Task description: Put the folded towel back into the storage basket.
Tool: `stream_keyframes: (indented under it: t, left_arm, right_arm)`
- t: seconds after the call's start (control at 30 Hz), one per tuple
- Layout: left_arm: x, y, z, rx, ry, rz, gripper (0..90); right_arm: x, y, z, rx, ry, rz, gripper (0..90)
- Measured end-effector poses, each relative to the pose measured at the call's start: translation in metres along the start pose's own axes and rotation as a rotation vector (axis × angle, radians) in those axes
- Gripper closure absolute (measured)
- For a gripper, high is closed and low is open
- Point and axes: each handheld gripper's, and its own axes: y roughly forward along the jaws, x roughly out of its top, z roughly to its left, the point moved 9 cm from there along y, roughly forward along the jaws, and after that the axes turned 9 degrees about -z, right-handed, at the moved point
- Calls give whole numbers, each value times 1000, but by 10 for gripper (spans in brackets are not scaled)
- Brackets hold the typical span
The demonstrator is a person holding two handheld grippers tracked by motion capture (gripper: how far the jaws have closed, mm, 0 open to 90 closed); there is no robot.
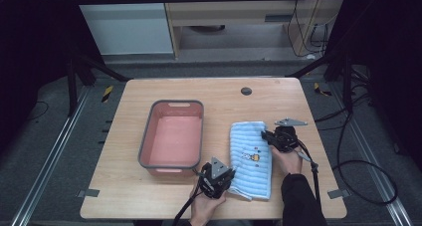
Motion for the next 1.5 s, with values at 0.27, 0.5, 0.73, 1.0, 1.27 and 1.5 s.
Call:
stream_keyframes:
  t: [0.27,0.5,0.73,1.0,1.27,1.5]
  left_arm:
    - [22,-18,-4,-18,25,-40,860]
    - [36,-29,-3,-24,34,-66,860]
    - [54,-37,-1,-14,61,-83,860]
    - [74,-52,6,-8,81,-120,860]
    - [90,-65,15,3,82,-151,860]
    - [101,-75,20,6,91,-173,860]
  right_arm:
    - [30,-20,15,4,-54,-72,832]
    - [45,-31,20,7,-59,-111,832]
    - [58,-37,31,-13,-87,-138,832]
    - [86,-45,42,-26,-100,-189,833]
    - [110,-50,54,-28,-109,-222,833]
    - [129,-53,64,-23,-130,-249,834]
